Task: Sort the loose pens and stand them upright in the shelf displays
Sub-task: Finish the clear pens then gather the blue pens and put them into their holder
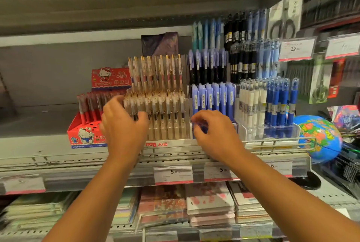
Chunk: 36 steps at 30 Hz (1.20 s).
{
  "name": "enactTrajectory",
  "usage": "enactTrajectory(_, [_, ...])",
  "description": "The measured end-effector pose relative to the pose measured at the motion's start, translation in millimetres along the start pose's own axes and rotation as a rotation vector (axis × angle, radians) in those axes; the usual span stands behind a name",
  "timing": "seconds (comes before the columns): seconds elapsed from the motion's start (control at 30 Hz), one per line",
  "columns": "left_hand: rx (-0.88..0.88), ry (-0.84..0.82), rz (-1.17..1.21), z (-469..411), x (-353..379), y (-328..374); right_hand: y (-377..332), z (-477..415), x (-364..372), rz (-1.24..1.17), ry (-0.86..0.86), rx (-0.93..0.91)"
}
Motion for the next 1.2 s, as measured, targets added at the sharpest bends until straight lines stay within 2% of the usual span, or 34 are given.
enactTrajectory(0.1, [-0.067, -0.230, -0.210, 9.3, 11.8, -23.5, -2.5, 3.0, 22.2, 0.131, -0.165, 0.000])
enactTrajectory(0.23, [0.107, -0.343, -0.414, 20.8, 20.9, -23.5, -4.1, 4.2, 24.8, 0.219, -0.181, -0.061])
enactTrajectory(0.4, [0.087, -0.437, -0.396, 6.2, 18.6, -32.8, -1.9, 3.0, 23.7, 0.180, -0.182, -0.009])
enactTrajectory(0.53, [0.162, -0.449, -0.378, -16.9, 6.2, -48.6, -20.6, 2.6, 22.7, 0.094, -0.050, -0.026])
enactTrajectory(0.7, [0.213, -0.681, -0.449, -27.0, 9.0, -83.8, -71.8, 7.5, 66.5, 0.007, -0.175, -0.058])
enactTrajectory(0.8, [0.273, -0.707, -0.418, -30.5, 10.4, -89.3, -85.7, 8.0, 91.4, 0.079, -0.176, 0.005])
enactTrajectory(0.97, [0.376, -0.664, -0.378, -34.9, 2.7, -83.4, -95.2, 12.7, 103.7, 0.275, -0.110, -0.049])
enactTrajectory(1.07, [0.410, -0.644, -0.352, -34.3, -4.0, -81.3, -90.6, 14.3, 98.1, 0.196, -0.072, 0.018])
enactTrajectory(1.2, [0.298, -0.622, -0.213, -36.2, -7.6, -71.6, -66.9, 12.2, 57.2, -0.049, 0.302, 0.312])
Point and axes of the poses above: each hand's wrist, its own z-axis away from the middle knuckle, its own x-axis out of the palm, y = z × x, the point moved 8 cm from there along -z, towards the middle knuckle, and after that the axes turned 15 degrees about y, right-handed, at the moved point
